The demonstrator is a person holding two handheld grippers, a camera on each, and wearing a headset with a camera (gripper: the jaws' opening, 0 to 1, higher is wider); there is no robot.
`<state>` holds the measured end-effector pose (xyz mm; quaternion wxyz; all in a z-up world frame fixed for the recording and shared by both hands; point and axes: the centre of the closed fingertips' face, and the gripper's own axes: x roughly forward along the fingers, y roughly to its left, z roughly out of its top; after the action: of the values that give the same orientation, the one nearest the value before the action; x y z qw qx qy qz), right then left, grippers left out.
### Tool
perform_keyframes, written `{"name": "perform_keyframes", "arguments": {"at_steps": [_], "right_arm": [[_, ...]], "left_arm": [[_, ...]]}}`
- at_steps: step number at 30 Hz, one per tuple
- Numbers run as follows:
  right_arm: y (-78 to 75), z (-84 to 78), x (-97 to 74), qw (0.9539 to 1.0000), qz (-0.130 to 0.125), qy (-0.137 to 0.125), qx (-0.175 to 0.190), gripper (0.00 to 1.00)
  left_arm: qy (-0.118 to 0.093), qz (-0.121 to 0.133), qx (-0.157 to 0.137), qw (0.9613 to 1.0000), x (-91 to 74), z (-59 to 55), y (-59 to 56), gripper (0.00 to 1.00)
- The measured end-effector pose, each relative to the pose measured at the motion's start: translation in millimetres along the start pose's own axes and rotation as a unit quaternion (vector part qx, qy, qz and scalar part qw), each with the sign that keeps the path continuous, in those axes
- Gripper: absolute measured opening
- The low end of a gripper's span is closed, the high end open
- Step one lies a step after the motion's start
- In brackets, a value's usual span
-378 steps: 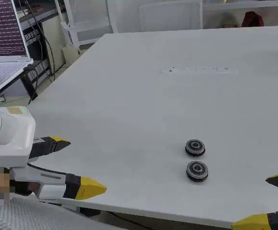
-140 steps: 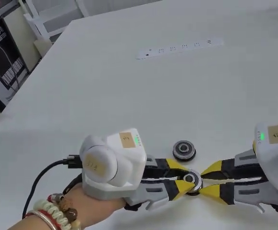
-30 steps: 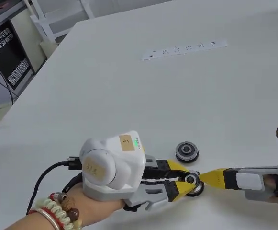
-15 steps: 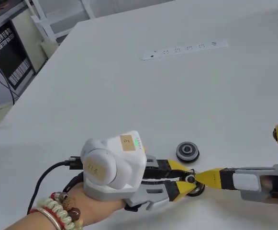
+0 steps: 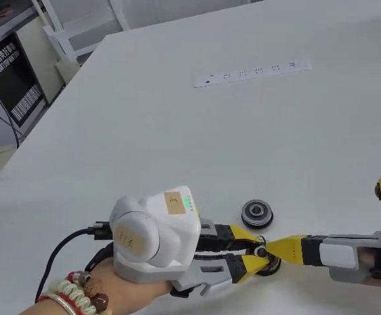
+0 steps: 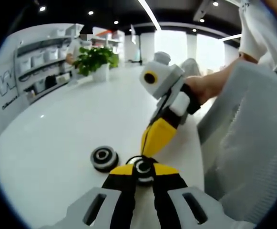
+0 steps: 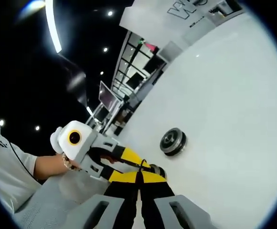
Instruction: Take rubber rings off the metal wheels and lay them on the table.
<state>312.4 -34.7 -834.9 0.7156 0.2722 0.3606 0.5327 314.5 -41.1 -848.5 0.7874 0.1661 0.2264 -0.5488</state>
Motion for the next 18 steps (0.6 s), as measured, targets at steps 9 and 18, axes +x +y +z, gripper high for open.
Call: {"name": "perform_keyframes", "arguments": {"at_steps": [9,18], "right_arm": [[-6.9,-5.5,-0.7,0.9996,-0.024,0.014,-0.008,0.0],[-7.6,-3.7,-4.9,0.9992,-0.039,0.008,-0.005,0.0]], "left_arm": [[0.011,-0.002,0.0,0.9999,-0.3,-0.1,-1.1,0.14],[0.006,-0.011,-0.001,0.9999,-8.1,14.3,-1.9,0.21]]}}
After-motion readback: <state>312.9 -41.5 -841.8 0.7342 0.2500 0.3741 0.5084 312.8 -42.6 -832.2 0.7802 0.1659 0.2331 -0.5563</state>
